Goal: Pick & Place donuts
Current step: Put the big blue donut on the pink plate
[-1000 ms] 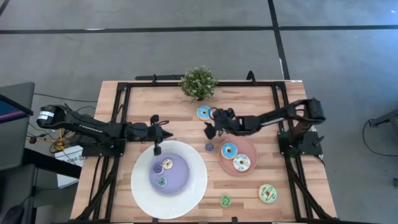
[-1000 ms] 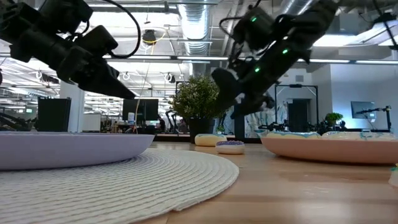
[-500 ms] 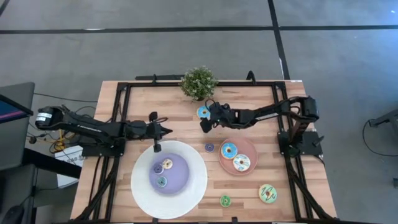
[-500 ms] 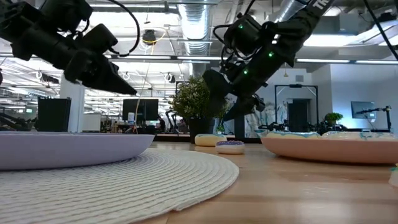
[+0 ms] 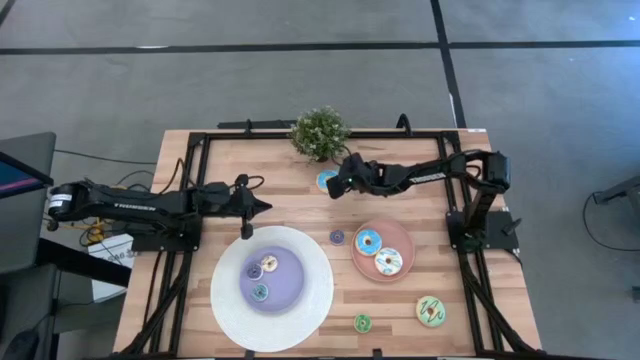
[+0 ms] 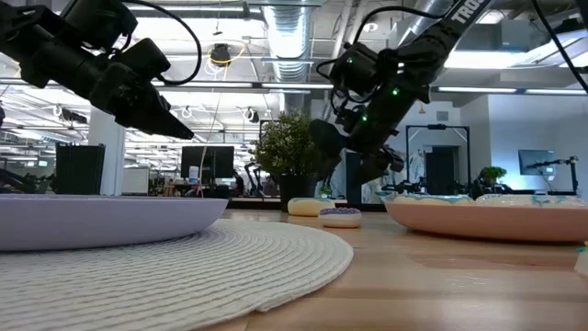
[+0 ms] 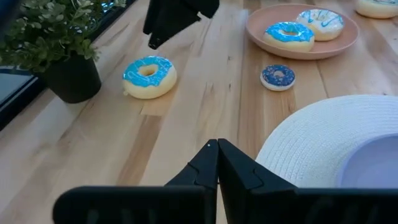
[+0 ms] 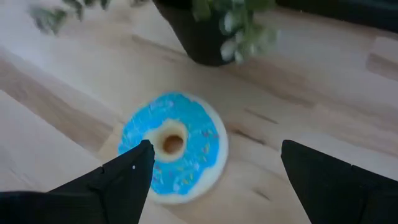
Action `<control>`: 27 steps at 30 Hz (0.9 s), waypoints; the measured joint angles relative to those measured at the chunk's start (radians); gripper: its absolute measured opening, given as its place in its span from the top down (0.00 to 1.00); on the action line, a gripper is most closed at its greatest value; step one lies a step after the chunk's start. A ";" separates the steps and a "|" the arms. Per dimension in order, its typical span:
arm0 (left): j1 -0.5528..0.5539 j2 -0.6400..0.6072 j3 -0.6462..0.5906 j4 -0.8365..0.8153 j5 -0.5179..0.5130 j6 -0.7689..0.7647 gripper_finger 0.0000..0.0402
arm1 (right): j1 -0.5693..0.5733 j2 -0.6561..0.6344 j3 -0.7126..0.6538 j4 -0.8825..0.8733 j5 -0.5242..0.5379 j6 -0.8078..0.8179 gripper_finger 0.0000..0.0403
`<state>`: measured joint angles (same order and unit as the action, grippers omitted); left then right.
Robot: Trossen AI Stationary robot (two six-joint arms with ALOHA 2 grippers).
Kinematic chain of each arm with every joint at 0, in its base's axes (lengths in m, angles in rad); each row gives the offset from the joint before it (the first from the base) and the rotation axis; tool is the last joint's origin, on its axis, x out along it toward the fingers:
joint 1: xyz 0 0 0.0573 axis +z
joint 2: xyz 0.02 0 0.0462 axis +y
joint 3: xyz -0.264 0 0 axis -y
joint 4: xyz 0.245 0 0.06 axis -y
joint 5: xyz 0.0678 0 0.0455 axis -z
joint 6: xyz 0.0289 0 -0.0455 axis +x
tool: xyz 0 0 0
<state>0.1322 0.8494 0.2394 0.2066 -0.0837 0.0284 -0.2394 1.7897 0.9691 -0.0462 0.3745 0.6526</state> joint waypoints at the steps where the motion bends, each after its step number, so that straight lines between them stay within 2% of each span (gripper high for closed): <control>1: 0.000 0.000 0.000 0.000 0.000 0.000 1.00 | 0.003 0.000 0.000 0.000 -0.012 -0.015 0.16; 6: 0.000 0.000 0.000 -0.011 0.001 -0.006 1.00 | 0.055 0.000 -0.001 -0.007 -0.018 -0.133 0.16; 22: 0.000 0.000 0.000 -0.015 0.001 -0.014 1.00 | 0.154 0.000 -0.002 -0.006 -0.010 -0.162 0.16; 27: 0.000 0.000 0.000 -0.015 0.002 -0.023 1.00 | 0.154 0.000 -0.002 -0.047 -0.010 -0.125 0.10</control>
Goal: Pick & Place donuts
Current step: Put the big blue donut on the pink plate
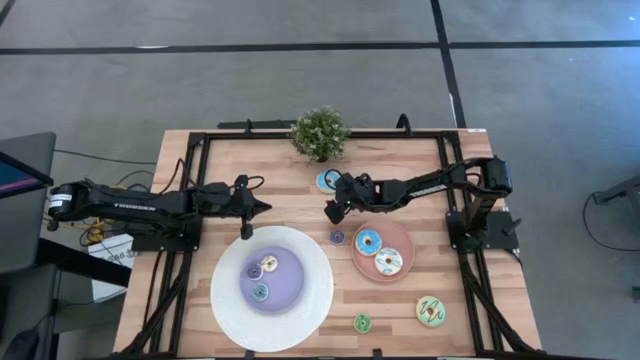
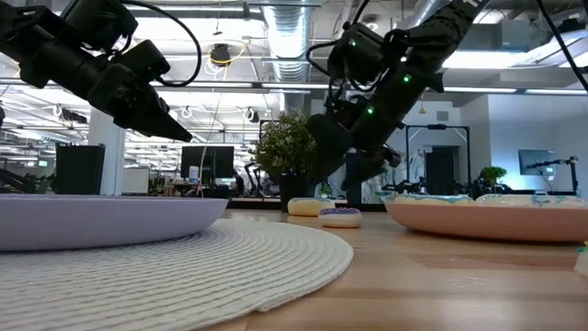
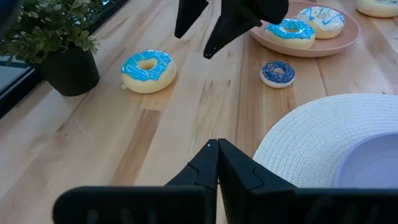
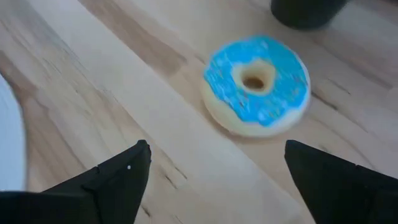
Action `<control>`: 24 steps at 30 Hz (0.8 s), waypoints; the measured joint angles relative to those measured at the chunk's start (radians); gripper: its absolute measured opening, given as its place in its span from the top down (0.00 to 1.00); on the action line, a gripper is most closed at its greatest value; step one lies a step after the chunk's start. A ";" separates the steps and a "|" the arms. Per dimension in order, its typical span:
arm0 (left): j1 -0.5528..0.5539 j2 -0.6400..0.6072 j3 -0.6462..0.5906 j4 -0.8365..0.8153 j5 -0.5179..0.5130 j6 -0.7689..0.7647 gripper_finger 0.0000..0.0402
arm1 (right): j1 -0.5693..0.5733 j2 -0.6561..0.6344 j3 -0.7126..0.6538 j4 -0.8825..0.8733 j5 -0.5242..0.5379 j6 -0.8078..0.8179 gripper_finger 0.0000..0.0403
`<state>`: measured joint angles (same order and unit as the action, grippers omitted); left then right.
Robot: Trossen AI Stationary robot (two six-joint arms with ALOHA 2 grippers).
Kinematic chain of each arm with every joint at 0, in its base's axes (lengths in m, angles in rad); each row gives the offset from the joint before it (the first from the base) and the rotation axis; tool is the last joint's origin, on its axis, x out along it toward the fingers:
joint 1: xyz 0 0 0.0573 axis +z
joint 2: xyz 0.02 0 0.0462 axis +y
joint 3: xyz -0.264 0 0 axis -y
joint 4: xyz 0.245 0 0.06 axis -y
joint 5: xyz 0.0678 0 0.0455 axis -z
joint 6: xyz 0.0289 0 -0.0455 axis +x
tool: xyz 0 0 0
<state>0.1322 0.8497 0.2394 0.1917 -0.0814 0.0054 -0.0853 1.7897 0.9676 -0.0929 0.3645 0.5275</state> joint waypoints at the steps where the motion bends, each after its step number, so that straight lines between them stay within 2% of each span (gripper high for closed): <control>1: 0.000 0.000 0.000 0.000 0.000 0.000 1.00 | 0.000 0.000 0.000 -0.025 0.000 0.003 0.08; 4: 0.000 0.000 0.000 0.000 0.000 0.000 1.00 | 0.000 0.000 0.000 -0.088 0.001 0.030 0.02; 9: 0.000 0.000 0.000 0.000 0.000 0.000 1.00 | 0.000 0.000 0.000 -0.102 0.001 0.041 0.04; 14: 0.000 0.000 0.000 0.000 0.000 0.000 1.00 | 0.000 0.000 0.000 -0.098 0.024 0.049 0.01; 24: 0.000 0.000 0.000 0.000 0.000 -0.002 1.00 | 0.014 0.000 0.000 -0.079 0.027 0.049 0.04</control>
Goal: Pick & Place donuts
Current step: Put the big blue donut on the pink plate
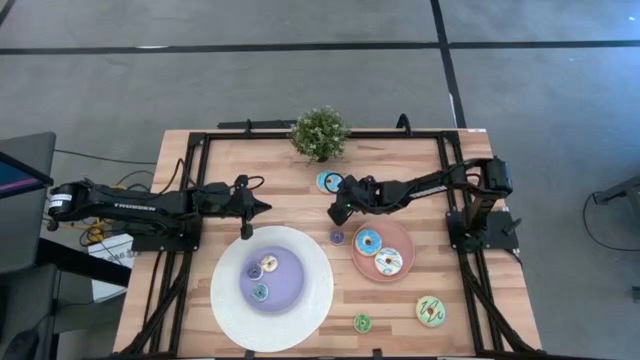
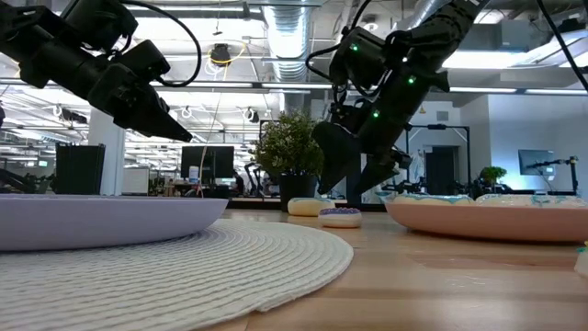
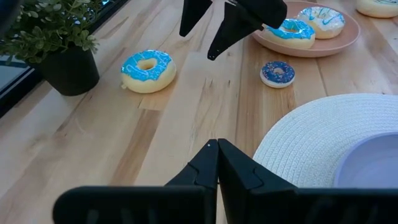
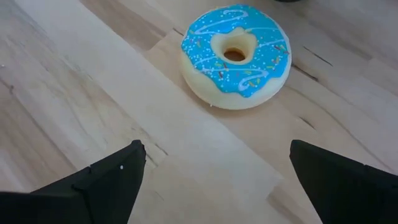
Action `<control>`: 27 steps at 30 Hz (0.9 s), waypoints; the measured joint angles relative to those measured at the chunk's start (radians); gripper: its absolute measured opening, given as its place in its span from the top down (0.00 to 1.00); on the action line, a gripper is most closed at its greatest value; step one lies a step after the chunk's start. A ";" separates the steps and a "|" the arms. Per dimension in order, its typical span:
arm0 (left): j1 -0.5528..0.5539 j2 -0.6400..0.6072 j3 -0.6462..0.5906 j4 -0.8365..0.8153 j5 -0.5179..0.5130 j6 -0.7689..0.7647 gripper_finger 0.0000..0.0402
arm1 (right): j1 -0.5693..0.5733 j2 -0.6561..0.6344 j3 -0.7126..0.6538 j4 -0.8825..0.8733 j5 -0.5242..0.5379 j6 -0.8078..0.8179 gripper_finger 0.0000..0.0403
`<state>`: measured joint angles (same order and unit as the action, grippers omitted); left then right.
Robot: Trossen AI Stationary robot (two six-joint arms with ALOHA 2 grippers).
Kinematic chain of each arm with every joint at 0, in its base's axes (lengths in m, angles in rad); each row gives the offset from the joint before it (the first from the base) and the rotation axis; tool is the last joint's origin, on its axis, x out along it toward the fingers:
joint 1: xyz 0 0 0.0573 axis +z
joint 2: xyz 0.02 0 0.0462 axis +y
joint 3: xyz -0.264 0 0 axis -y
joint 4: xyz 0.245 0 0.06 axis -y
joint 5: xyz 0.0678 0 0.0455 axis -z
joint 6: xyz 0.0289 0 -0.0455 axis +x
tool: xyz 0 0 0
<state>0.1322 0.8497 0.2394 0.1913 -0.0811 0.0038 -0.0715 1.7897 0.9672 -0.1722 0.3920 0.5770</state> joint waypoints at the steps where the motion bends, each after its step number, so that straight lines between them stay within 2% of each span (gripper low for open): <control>1: 0.000 0.000 0.000 0.000 0.000 0.000 1.00 | 0.000 0.000 0.000 0.000 -0.001 0.000 0.04; 7: 0.000 0.000 0.000 0.000 0.000 -0.001 1.00 | -0.002 0.002 0.000 0.001 0.000 0.001 0.04; 13: 0.000 0.000 0.000 -0.001 0.000 -0.001 1.00 | -0.011 0.104 0.001 0.051 0.001 0.045 0.05; 19: -0.001 0.000 0.000 -0.003 0.007 -0.001 1.00 | -0.010 0.201 0.004 0.177 0.097 0.055 0.05; 23: -0.001 0.000 0.000 -0.003 0.007 -0.001 1.00 | -0.013 0.204 0.001 0.208 0.150 0.057 0.05; 27: -0.001 0.000 0.000 -0.003 0.007 -0.001 1.00 | -0.039 0.191 -0.001 0.248 0.145 0.048 0.05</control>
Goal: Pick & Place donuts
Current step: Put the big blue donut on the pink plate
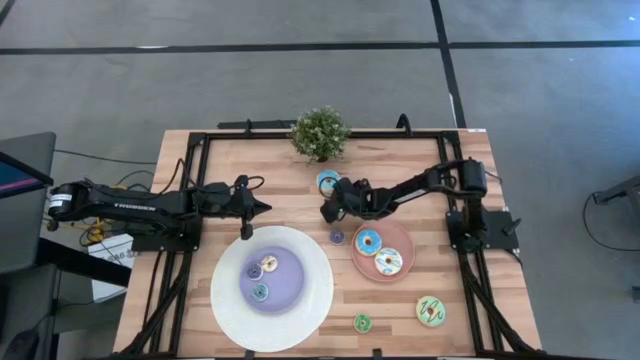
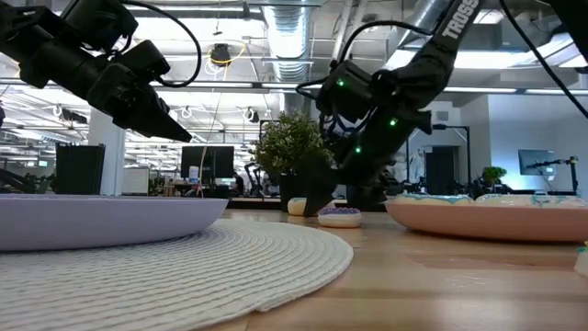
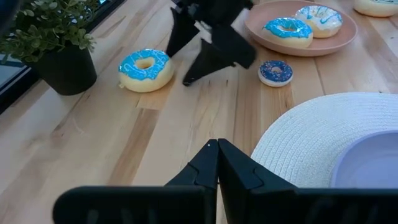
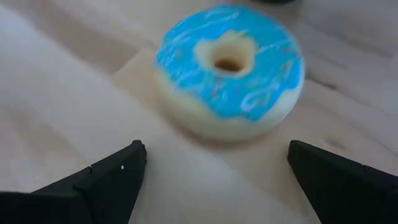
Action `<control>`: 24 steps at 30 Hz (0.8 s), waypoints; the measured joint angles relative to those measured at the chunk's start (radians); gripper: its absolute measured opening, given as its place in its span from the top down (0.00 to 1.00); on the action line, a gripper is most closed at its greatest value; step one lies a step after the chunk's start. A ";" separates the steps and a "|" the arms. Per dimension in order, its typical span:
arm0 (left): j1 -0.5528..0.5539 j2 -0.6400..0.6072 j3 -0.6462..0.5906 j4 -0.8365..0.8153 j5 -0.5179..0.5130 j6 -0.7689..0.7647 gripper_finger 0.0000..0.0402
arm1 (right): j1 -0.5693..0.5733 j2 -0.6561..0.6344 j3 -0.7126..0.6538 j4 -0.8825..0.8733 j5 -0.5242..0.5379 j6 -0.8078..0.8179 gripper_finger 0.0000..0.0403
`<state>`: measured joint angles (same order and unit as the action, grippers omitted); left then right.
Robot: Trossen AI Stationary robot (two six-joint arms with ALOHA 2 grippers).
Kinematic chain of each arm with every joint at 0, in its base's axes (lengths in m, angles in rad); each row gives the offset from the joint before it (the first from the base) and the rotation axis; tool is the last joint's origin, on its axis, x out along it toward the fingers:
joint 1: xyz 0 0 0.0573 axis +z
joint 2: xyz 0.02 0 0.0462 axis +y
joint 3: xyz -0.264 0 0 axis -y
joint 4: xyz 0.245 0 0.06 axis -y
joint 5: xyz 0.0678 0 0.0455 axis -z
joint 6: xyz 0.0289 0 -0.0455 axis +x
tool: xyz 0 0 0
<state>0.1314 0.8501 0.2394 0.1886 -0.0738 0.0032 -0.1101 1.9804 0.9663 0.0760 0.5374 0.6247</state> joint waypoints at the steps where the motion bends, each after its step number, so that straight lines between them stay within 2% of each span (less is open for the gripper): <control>1: 0.000 0.000 0.000 0.000 0.000 0.001 1.00 | -0.008 0.000 -0.001 0.010 0.000 -0.001 0.05; 14: 0.000 0.000 0.000 0.000 0.000 0.000 1.00 | -0.065 0.008 -0.002 0.136 -0.068 -0.080 0.05; 24: 0.000 0.000 0.000 0.000 0.000 0.000 1.00 | -0.086 0.006 -0.001 0.150 -0.061 -0.083 0.05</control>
<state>0.1314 0.8501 0.2394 0.1890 -0.0738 0.0036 -0.1966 1.9862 0.9653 0.2256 0.4764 0.5419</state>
